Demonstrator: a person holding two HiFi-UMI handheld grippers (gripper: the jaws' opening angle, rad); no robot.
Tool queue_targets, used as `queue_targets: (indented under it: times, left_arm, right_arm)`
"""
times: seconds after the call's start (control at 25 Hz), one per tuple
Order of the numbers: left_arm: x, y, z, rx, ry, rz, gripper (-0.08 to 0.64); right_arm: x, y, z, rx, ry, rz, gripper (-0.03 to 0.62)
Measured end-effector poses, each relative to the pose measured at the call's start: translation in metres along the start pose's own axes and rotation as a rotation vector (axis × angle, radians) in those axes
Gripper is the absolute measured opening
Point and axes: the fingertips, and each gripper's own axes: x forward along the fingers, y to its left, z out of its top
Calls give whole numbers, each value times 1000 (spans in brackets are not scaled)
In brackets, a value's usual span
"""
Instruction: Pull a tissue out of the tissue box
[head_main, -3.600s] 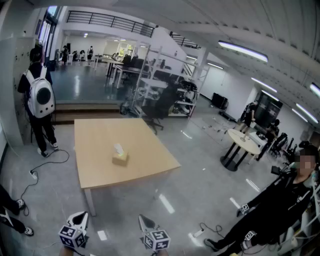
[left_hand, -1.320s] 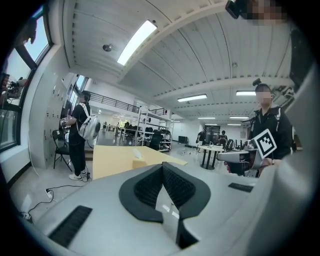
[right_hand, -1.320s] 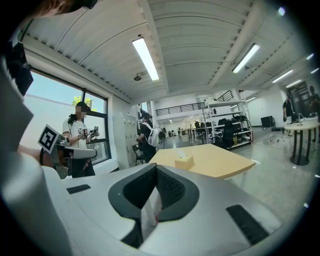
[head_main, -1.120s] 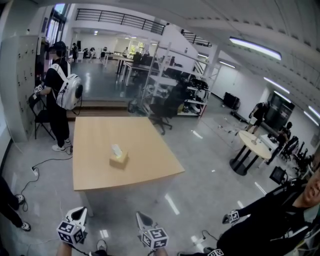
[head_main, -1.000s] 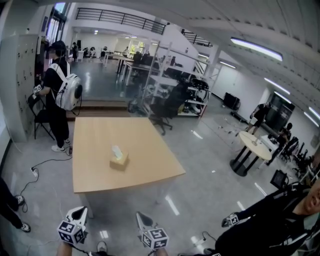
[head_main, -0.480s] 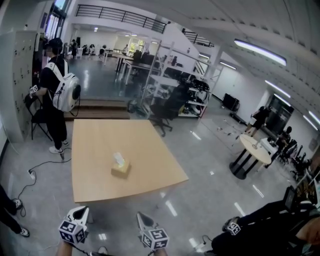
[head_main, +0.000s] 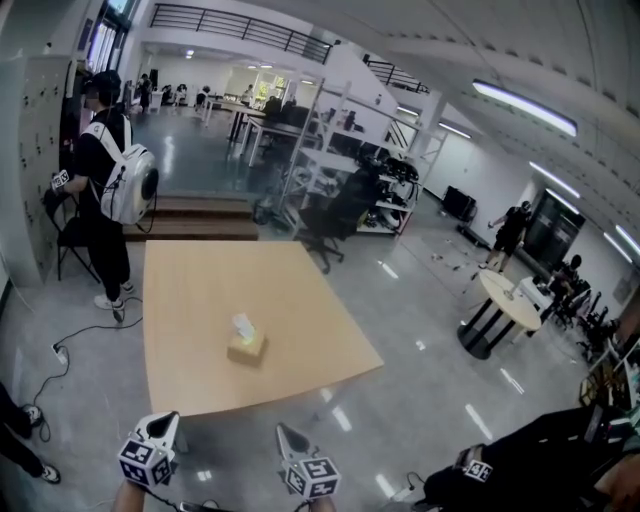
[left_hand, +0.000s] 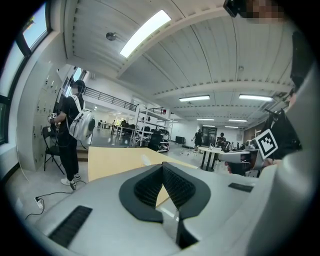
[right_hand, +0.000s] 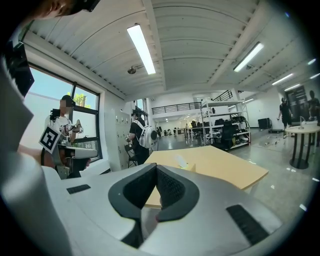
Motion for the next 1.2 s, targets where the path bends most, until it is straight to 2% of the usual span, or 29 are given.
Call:
queue_targets:
  times: [0.64, 1.2]
  left_arm:
    - [45, 48, 14, -6, -2, -51, 8]
    - [85, 70, 26, -7, -7, -46, 8]
  right_arm:
    - [51, -5, 18, -5, 0, -56, 11]
    - [97, -25, 24, 1, 2, -45, 11]
